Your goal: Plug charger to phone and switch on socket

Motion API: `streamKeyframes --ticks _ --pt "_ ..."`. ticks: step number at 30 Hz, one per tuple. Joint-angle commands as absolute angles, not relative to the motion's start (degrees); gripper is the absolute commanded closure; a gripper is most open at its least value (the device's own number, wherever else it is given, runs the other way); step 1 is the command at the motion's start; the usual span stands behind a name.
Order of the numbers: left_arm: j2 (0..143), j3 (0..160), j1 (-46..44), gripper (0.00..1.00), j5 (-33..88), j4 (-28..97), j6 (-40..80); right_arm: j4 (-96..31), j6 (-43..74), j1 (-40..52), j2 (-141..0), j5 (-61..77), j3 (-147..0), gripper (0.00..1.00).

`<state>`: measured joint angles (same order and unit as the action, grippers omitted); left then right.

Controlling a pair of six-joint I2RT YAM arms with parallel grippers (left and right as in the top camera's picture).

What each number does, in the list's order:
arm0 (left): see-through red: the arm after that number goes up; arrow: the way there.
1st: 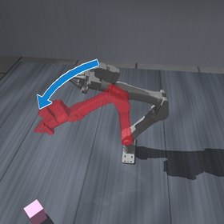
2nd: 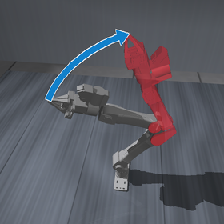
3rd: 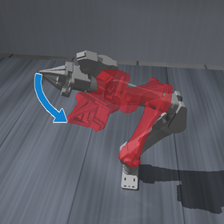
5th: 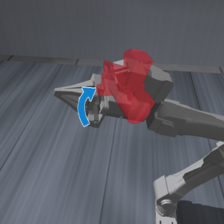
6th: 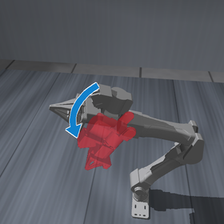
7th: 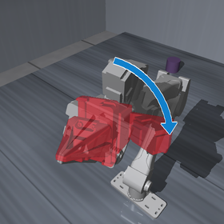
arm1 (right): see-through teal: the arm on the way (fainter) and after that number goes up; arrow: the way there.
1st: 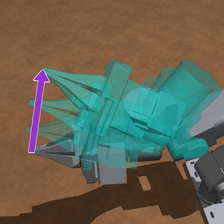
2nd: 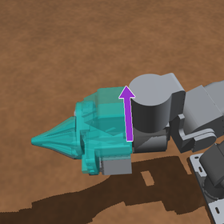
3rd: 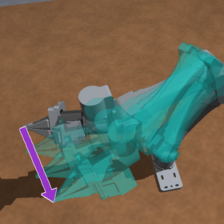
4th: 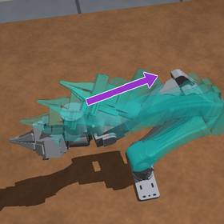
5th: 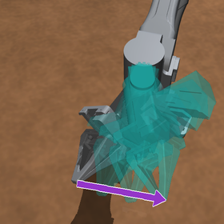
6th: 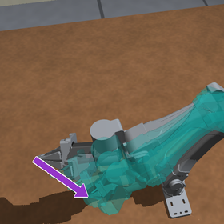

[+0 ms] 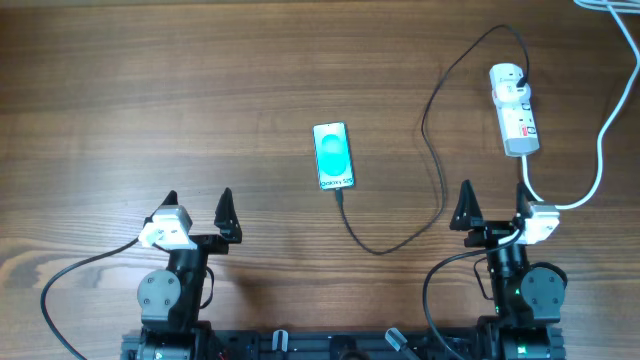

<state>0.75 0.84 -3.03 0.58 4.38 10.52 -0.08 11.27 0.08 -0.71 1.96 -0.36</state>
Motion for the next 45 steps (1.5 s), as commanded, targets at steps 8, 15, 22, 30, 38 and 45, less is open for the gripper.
streamKeyframes --ticks 8,15,22,30,38,45 --pt "0.3 0.3 -2.7 0.0 1.3 4.3 9.4 0.2 0.1 0.5 -0.2 2.8 -0.3 0.0" --pt "0.3 0.3 -2.7 0.0 1.3 4.3 9.4 0.2 0.1 0.5 -0.2 2.8 -0.3 0.0" --pt "0.3 0.3 -2.7 0.0 1.3 4.3 9.4 0.1 0.1 0.5 -0.2 2.8 -0.3 0.0" --pt "0.3 0.3 -2.7 0.0 1.3 4.3 9.4 0.1 0.1 0.5 -0.2 2.8 -0.3 0.0" --pt "0.3 0.3 -2.7 0.0 1.3 4.3 9.4 0.1 0.1 0.5 -0.2 2.8 -0.3 0.0" --pt "0.3 0.3 -2.7 0.0 1.3 4.3 9.4 0.1 0.1 0.5 -0.2 2.8 -0.3 0.0"
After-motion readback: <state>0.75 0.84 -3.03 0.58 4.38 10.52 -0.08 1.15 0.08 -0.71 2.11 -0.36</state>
